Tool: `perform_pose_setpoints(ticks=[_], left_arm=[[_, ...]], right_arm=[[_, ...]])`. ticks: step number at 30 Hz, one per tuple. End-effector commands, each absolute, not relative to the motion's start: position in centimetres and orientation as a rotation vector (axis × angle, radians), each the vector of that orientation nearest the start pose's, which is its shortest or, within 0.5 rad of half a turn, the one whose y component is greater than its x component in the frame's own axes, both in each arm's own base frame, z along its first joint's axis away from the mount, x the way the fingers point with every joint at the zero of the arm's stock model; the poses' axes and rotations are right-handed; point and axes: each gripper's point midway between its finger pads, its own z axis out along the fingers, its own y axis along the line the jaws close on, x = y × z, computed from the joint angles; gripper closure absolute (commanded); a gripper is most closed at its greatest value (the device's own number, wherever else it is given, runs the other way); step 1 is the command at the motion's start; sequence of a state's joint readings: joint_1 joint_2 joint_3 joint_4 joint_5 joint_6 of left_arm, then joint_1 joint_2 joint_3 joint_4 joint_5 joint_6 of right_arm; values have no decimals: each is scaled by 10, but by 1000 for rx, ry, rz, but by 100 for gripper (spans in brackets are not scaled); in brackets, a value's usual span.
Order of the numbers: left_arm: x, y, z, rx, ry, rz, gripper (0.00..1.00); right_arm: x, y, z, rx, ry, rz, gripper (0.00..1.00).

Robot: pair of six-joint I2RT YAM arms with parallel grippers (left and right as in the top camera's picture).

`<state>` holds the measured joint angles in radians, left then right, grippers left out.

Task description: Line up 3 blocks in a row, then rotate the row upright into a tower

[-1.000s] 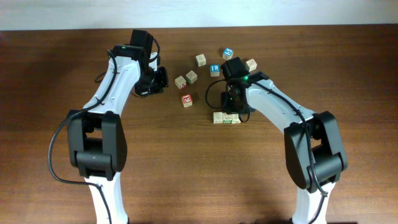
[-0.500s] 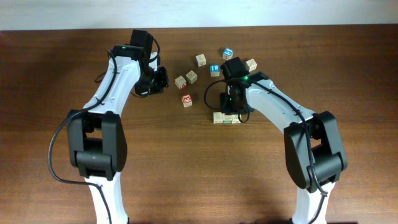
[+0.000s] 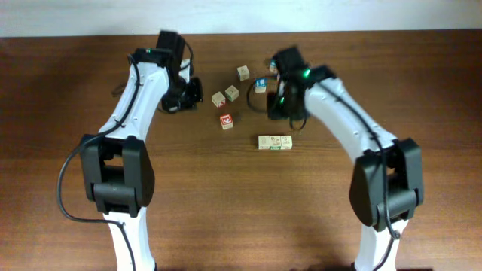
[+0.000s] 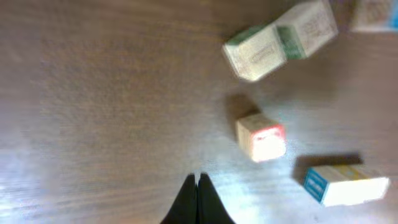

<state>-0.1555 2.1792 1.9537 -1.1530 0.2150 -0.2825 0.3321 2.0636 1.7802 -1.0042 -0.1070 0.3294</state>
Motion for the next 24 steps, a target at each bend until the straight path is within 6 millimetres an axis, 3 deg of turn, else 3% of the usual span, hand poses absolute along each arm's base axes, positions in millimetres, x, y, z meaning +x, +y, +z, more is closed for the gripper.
perform_pose_setpoints(ticks=[1, 4, 7, 8, 12, 17, 21, 24], left_arm=[[463, -122, 146, -28, 2910, -381, 100], [439, -139, 152, 102, 2978, -466, 100], [423, -157, 156, 261, 2989, -609, 100], [421, -162, 158, 293, 2979, -648, 100], [411, -162, 161, 321, 3002, -663, 100], [391, -158, 191, 385, 2978, -657, 100], [382, -158, 223, 409, 2897, -648, 100], [383, -166, 214, 390, 2915, -544, 100]], right_arm=[[437, 154, 180, -8, 2811, 431, 67], [414, 152, 216, -137, 2823, 664, 68], [391, 143, 226, -192, 2856, 815, 72], [379, 142, 228, -231, 2872, 885, 80], [341, 127, 237, -319, 2948, 957, 89], [315, 114, 282, -349, 2841, 821, 90], [286, 77, 313, -156, 2795, 494, 89], [275, 70, 316, -96, 2758, 447, 90]])
